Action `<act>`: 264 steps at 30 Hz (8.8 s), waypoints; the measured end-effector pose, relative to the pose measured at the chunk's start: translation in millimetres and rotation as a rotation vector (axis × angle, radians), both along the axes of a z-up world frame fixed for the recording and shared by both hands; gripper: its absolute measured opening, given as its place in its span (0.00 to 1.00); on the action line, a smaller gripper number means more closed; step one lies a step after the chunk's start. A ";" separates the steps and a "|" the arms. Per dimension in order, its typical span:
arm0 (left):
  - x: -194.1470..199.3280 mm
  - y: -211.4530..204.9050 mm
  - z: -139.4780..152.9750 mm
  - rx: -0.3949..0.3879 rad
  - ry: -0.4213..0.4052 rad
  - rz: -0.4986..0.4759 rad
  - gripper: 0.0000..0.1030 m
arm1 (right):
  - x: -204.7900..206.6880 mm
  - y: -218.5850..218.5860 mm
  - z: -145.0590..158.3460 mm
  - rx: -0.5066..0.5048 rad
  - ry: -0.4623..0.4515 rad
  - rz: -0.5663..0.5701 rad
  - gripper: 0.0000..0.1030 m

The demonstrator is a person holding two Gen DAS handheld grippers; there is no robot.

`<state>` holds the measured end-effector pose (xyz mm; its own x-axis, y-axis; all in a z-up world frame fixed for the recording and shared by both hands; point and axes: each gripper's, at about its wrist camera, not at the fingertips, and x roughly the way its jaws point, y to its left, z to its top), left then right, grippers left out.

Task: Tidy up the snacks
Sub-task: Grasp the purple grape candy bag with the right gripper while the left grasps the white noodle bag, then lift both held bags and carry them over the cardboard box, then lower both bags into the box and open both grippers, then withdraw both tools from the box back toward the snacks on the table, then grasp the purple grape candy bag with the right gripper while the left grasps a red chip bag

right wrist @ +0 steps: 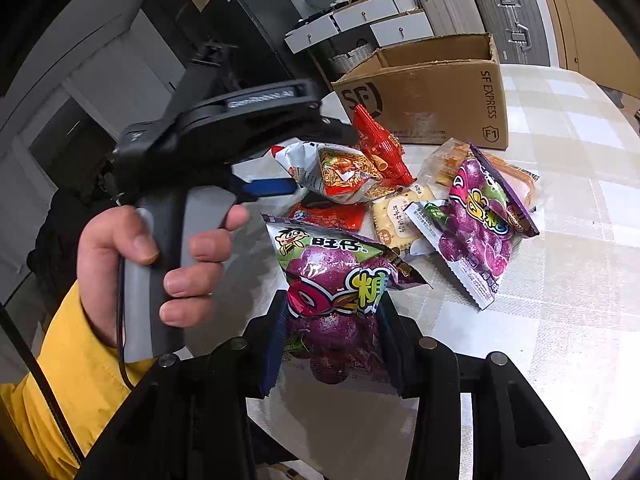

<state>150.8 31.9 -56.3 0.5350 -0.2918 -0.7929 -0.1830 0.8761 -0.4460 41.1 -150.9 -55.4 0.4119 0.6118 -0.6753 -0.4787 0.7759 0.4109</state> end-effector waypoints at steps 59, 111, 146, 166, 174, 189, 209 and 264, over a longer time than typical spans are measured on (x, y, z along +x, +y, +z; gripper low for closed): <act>-149.7 -32.2 62.7 0.184 -0.267 -0.224 0.39 | 11.4 -22.5 25.3 0.063 -0.082 -0.171 0.42; 192.2 -42.0 145.8 0.378 -0.236 -0.226 0.39 | 221.4 -1.6 116.4 -0.025 -0.167 -0.223 0.42; 257.5 -49.6 64.0 0.362 -0.182 -0.293 0.47 | 282.5 -7.4 61.8 -0.071 -0.038 -0.222 0.42; 227.6 -33.9 70.0 0.361 -0.164 -0.260 0.55 | 290.0 9.6 61.1 -0.168 -0.030 -0.216 0.49; 212.8 -28.0 74.1 0.329 -0.158 -0.234 0.65 | 279.6 8.2 66.8 -0.223 -0.063 -0.240 0.65; 124.9 -26.0 110.2 0.322 -0.204 -0.201 0.74 | 201.6 -23.2 122.8 -0.101 -0.150 -0.297 0.69; -60.1 -56.9 172.9 0.359 -0.349 -0.200 0.80 | 39.8 -33.4 152.3 -0.029 -0.237 -0.244 0.74; -72.3 -37.0 55.7 0.373 -0.237 -0.160 0.99 | 82.4 -46.0 -12.1 -0.099 -0.001 -0.331 0.90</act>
